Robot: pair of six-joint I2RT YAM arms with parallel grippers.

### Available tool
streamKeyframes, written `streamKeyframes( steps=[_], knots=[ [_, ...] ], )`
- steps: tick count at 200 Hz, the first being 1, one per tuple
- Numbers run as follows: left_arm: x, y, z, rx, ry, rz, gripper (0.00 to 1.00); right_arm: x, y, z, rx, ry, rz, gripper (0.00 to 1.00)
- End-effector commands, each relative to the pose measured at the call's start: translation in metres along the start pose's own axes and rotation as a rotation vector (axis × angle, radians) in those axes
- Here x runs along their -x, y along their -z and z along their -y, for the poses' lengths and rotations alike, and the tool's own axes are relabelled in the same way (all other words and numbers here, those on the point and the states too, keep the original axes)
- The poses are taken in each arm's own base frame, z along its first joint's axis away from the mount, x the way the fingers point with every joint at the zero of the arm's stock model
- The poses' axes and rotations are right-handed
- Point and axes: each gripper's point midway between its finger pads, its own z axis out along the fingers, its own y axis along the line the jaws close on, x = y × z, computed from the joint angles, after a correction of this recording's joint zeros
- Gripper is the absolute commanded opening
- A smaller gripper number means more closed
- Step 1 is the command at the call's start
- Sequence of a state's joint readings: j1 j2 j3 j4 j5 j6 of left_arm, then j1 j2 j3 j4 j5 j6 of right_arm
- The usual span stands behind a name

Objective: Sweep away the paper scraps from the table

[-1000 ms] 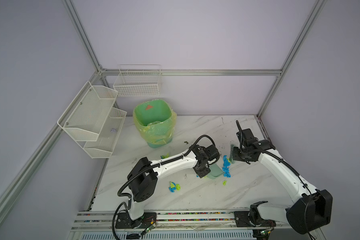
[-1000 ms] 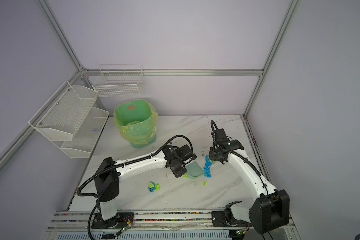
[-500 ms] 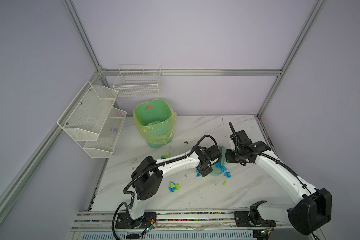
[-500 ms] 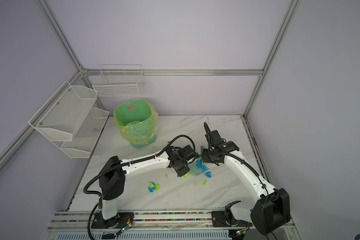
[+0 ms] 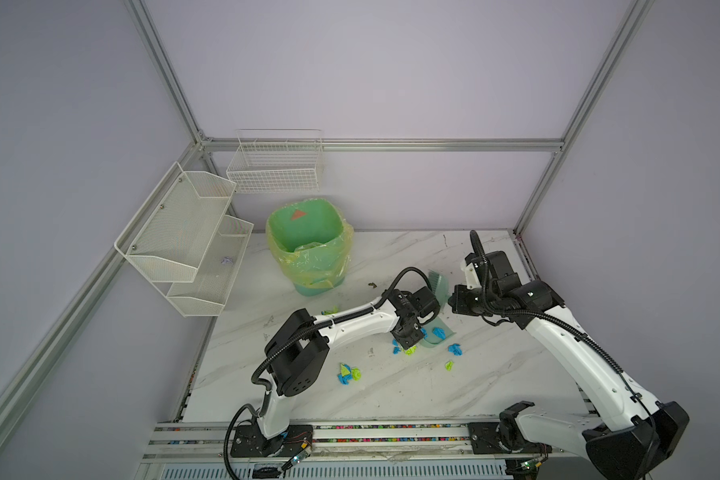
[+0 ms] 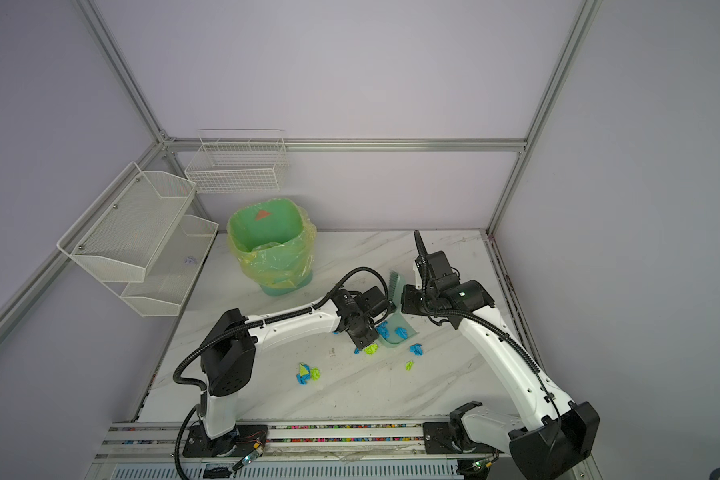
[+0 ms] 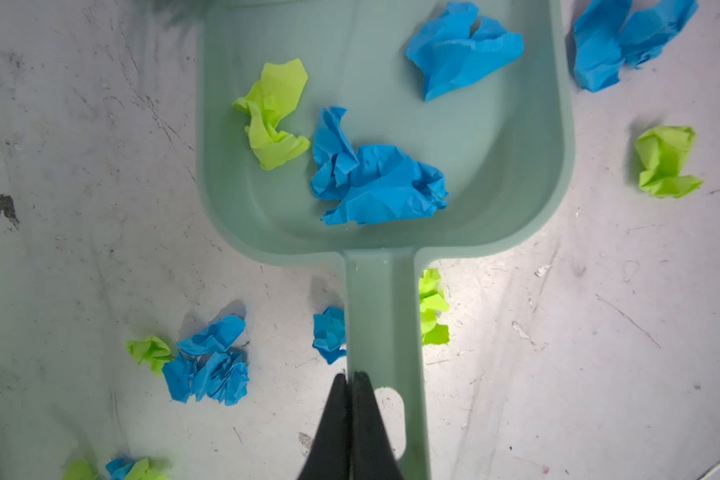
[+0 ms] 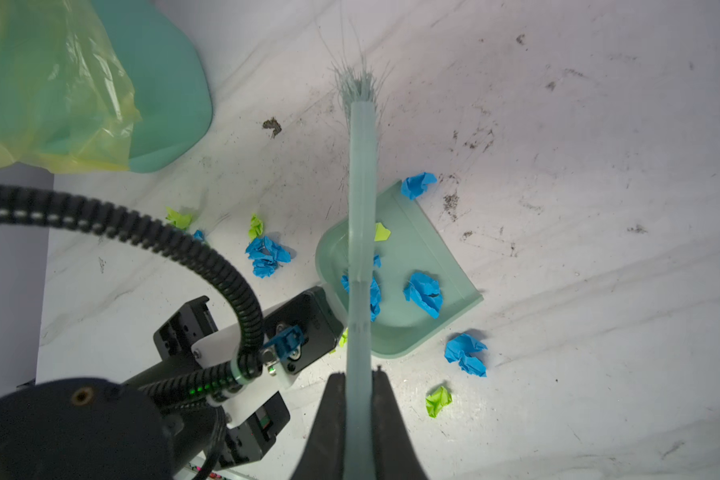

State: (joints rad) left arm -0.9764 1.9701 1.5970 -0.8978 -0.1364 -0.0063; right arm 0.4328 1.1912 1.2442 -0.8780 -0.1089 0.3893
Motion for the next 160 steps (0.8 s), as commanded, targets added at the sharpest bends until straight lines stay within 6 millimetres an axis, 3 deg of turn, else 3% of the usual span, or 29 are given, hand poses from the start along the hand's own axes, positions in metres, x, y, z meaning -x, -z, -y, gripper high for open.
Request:
streamKeyframes(
  steps=[1,44,71,108,132,160],
  knots=[
    [0.008,0.01,-0.003,-0.008,0.003,0.054,0.0,0.018,0.011,0.015,-0.118,-0.021,0.072,0.0],
    [0.006,0.007,-0.002,-0.028,0.013,0.049,0.0,0.051,-0.023,0.036,-0.309,0.094,0.11,0.0],
    [0.005,0.007,-0.004,-0.042,0.035,0.051,0.0,0.048,-0.065,0.037,-0.325,0.145,0.034,0.0],
    [0.007,0.005,-0.006,-0.041,0.045,0.056,0.0,0.053,-0.081,0.028,-0.312,0.211,0.046,0.0],
    [0.009,0.004,-0.006,-0.046,0.05,0.058,0.0,0.041,-0.089,0.023,-0.288,0.279,0.004,0.0],
    [0.009,0.002,-0.008,-0.047,0.055,0.058,0.0,0.011,-0.1,0.009,-0.25,0.367,-0.071,0.0]
  ],
)
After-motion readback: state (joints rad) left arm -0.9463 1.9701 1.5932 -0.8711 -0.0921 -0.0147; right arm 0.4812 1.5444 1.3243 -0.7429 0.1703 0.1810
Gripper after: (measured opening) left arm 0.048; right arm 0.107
